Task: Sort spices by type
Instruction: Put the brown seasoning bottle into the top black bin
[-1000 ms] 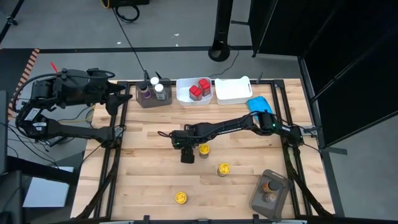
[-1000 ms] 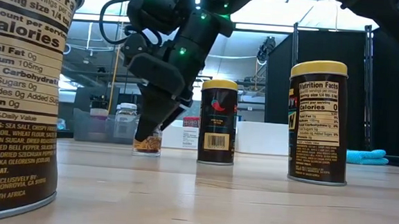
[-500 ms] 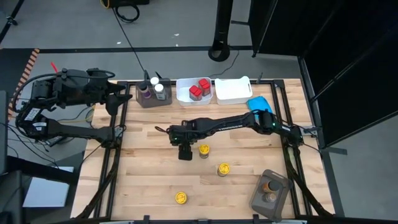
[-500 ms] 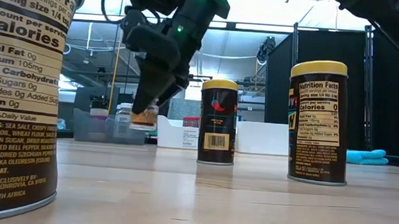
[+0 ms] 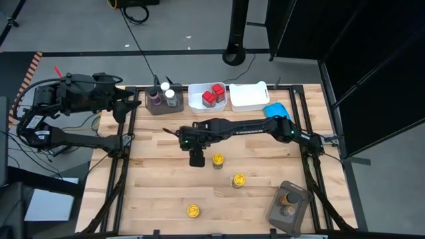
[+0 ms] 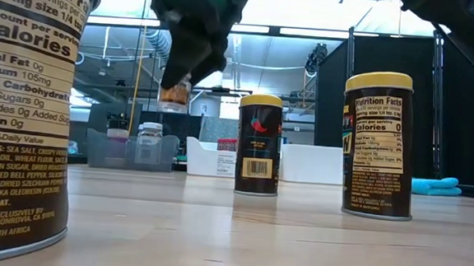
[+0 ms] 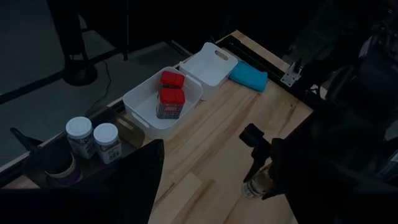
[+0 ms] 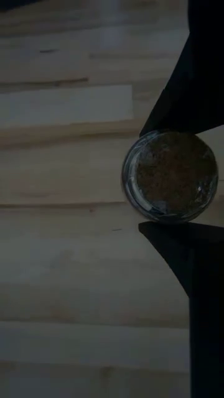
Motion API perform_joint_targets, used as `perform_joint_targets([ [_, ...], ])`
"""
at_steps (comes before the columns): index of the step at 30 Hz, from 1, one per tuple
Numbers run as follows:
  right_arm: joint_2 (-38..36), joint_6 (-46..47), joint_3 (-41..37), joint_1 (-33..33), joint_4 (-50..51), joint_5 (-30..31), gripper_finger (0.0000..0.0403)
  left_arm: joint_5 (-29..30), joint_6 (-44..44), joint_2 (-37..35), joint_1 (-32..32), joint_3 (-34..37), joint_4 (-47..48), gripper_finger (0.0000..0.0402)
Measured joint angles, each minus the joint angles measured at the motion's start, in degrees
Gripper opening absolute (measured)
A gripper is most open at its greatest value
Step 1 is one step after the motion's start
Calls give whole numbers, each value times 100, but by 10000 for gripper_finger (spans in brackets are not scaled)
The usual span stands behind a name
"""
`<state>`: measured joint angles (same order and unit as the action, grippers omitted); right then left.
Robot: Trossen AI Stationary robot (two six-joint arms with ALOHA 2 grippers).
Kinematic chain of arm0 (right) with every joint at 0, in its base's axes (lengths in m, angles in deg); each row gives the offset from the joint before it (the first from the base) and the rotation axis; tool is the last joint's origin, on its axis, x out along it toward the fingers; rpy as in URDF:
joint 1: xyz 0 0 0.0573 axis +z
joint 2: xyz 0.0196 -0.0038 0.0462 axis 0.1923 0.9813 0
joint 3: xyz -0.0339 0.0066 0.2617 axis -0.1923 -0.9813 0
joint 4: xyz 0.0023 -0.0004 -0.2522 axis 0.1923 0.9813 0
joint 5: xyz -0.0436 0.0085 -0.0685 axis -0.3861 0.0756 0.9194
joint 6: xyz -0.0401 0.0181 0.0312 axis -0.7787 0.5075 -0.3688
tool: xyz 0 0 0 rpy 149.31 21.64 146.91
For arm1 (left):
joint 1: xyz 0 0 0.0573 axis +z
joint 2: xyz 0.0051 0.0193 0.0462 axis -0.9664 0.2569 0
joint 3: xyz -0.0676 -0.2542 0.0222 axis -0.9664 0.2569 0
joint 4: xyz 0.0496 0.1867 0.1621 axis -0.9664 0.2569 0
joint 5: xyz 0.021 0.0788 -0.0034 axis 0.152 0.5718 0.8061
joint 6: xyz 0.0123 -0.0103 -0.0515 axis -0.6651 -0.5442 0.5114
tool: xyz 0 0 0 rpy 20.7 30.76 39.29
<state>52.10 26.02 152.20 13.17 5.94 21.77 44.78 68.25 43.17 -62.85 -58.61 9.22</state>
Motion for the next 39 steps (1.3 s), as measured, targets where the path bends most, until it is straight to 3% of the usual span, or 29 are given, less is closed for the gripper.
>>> perform_joint_targets([
  [6, -7, 6, 359, 21, 347, 2, 194, -1, 2, 0, 1, 0, 1, 301],
  [20, -433, 403, 354, 271, 737, 48, 195, -2, 0, -2, 2, 0, 0, 301],
  [39, -914, 1090, 356, 1003, 2093, 68, 195, -2, -20, -1, 0, 1, 12, 301],
])
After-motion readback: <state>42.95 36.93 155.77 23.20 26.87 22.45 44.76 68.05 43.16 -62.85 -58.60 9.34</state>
